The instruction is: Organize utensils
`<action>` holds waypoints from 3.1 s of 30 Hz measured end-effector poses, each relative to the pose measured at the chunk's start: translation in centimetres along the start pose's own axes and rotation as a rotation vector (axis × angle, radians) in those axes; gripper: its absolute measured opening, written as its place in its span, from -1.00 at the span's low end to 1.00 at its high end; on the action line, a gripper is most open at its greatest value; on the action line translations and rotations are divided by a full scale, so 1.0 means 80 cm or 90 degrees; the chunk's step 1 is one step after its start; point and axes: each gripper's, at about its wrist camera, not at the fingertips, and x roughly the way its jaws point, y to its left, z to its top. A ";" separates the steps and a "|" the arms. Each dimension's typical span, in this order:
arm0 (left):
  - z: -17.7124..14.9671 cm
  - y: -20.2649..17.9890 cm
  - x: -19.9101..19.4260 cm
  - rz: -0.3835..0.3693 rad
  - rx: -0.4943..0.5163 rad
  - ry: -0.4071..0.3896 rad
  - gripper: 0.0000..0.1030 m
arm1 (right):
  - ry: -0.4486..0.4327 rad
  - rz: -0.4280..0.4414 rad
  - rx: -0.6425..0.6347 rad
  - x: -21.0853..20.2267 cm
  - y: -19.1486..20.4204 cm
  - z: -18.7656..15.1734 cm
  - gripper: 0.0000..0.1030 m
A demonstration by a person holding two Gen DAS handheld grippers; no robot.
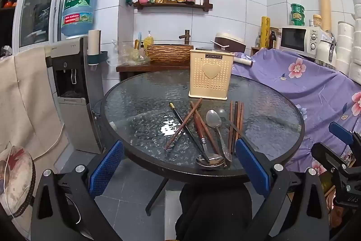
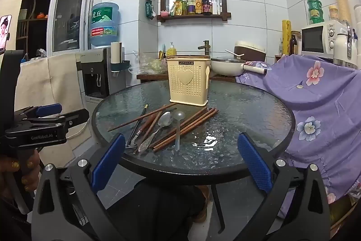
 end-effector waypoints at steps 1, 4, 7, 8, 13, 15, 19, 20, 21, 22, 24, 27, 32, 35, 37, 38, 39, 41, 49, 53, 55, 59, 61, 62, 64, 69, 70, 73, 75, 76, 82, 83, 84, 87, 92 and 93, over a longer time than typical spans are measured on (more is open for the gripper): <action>0.000 0.000 0.000 0.000 0.002 0.003 0.88 | 0.000 -0.001 -0.003 0.000 0.000 0.000 0.91; 0.000 0.000 0.001 -0.001 0.002 0.005 0.88 | -0.001 -0.004 -0.001 -0.001 -0.001 0.000 0.91; 0.000 -0.001 0.001 -0.002 0.002 0.005 0.88 | 0.001 -0.002 -0.001 0.000 0.000 0.000 0.91; 0.000 -0.001 0.001 -0.002 0.003 0.005 0.88 | 0.002 -0.001 0.000 0.000 0.000 0.000 0.91; 0.000 0.002 0.000 -0.004 -0.001 0.006 0.88 | 0.002 -0.003 0.002 0.003 0.006 0.003 0.91; 0.000 0.002 0.000 -0.004 0.002 0.007 0.88 | 0.001 -0.003 0.003 0.001 0.005 -0.002 0.91; -0.003 0.003 -0.001 -0.005 0.001 0.006 0.88 | 0.003 -0.001 0.008 0.000 -0.003 0.000 0.91; -0.003 0.003 -0.001 -0.006 0.001 0.006 0.88 | 0.004 -0.001 0.009 0.000 -0.003 0.000 0.91; -0.004 0.003 -0.001 -0.006 0.002 0.006 0.88 | 0.004 -0.001 0.010 0.000 -0.003 0.000 0.91; -0.003 0.003 -0.001 -0.005 0.001 0.007 0.88 | 0.004 -0.001 0.011 0.000 -0.003 0.000 0.91; -0.003 0.003 -0.001 -0.005 0.001 0.007 0.88 | 0.004 -0.002 0.012 0.000 -0.004 0.000 0.91; -0.005 0.005 0.001 -0.005 0.000 0.008 0.88 | 0.005 -0.002 0.012 0.000 -0.004 0.000 0.91; -0.007 0.004 0.002 -0.005 0.001 0.011 0.88 | 0.007 -0.001 0.014 0.001 -0.005 -0.002 0.91; -0.008 0.001 0.005 -0.005 0.001 0.012 0.88 | 0.008 -0.001 0.013 0.001 -0.003 -0.003 0.91; -0.008 0.001 0.004 -0.005 0.000 0.012 0.88 | 0.008 -0.001 0.013 0.001 -0.003 -0.003 0.91; -0.008 0.001 0.004 -0.005 0.000 0.012 0.88 | 0.008 -0.001 0.014 0.001 -0.003 -0.003 0.91; -0.008 0.001 0.004 -0.005 0.000 0.012 0.88 | 0.009 -0.001 0.014 0.002 -0.003 -0.003 0.91; -0.008 0.001 0.004 -0.006 0.000 0.013 0.88 | 0.010 -0.002 0.013 0.001 -0.002 -0.003 0.91; -0.010 0.000 0.005 -0.007 -0.001 0.013 0.88 | 0.011 0.000 0.016 0.003 -0.001 -0.005 0.91; -0.009 0.000 0.004 -0.007 -0.001 0.013 0.88 | 0.010 -0.001 0.013 0.002 -0.001 -0.004 0.91; -0.009 0.001 0.004 -0.007 -0.001 0.013 0.88 | 0.010 -0.001 0.012 0.002 -0.001 -0.005 0.91; -0.009 0.000 0.004 -0.007 -0.001 0.013 0.88 | 0.011 -0.001 0.014 0.002 -0.001 -0.004 0.91; -0.009 0.001 0.004 -0.007 -0.001 0.013 0.88 | 0.010 -0.001 0.015 0.002 -0.001 -0.004 0.91; -0.009 0.000 0.005 -0.007 -0.001 0.014 0.88 | 0.011 -0.001 0.016 0.002 -0.001 -0.005 0.91; -0.010 0.000 0.004 -0.008 -0.001 0.014 0.88 | 0.011 -0.002 0.015 0.002 -0.001 -0.005 0.91; -0.010 -0.001 0.005 -0.007 -0.001 0.013 0.88 | 0.011 -0.001 0.016 0.002 -0.002 -0.005 0.91; -0.010 -0.001 0.005 -0.007 -0.001 0.013 0.88 | 0.010 -0.001 0.016 0.002 -0.002 -0.005 0.91; -0.009 -0.001 0.004 -0.007 -0.001 0.013 0.88 | 0.010 -0.002 0.015 0.002 -0.002 -0.005 0.91; -0.009 -0.001 0.004 -0.008 -0.001 0.013 0.88 | 0.010 -0.002 0.016 0.002 -0.002 -0.004 0.91; -0.009 -0.002 0.005 -0.008 -0.001 0.013 0.88 | 0.010 -0.002 0.015 0.002 -0.002 -0.004 0.91; -0.010 -0.005 0.007 -0.008 0.001 0.014 0.88 | 0.009 -0.003 0.015 0.002 -0.002 -0.005 0.91; -0.010 -0.005 0.006 -0.009 0.001 0.014 0.88 | 0.010 -0.003 0.015 0.002 -0.002 -0.004 0.91; -0.010 -0.005 0.006 -0.009 0.001 0.014 0.88 | 0.010 -0.002 0.016 0.001 -0.002 -0.005 0.91; -0.010 -0.005 0.006 -0.008 0.000 0.014 0.88 | 0.010 -0.002 0.017 0.001 -0.002 -0.004 0.91; -0.010 -0.004 0.007 -0.009 0.001 0.014 0.88 | 0.011 -0.002 0.015 0.002 -0.003 -0.005 0.91; -0.010 -0.004 0.007 -0.008 0.001 0.014 0.88 | 0.010 -0.002 0.016 0.002 -0.003 -0.005 0.91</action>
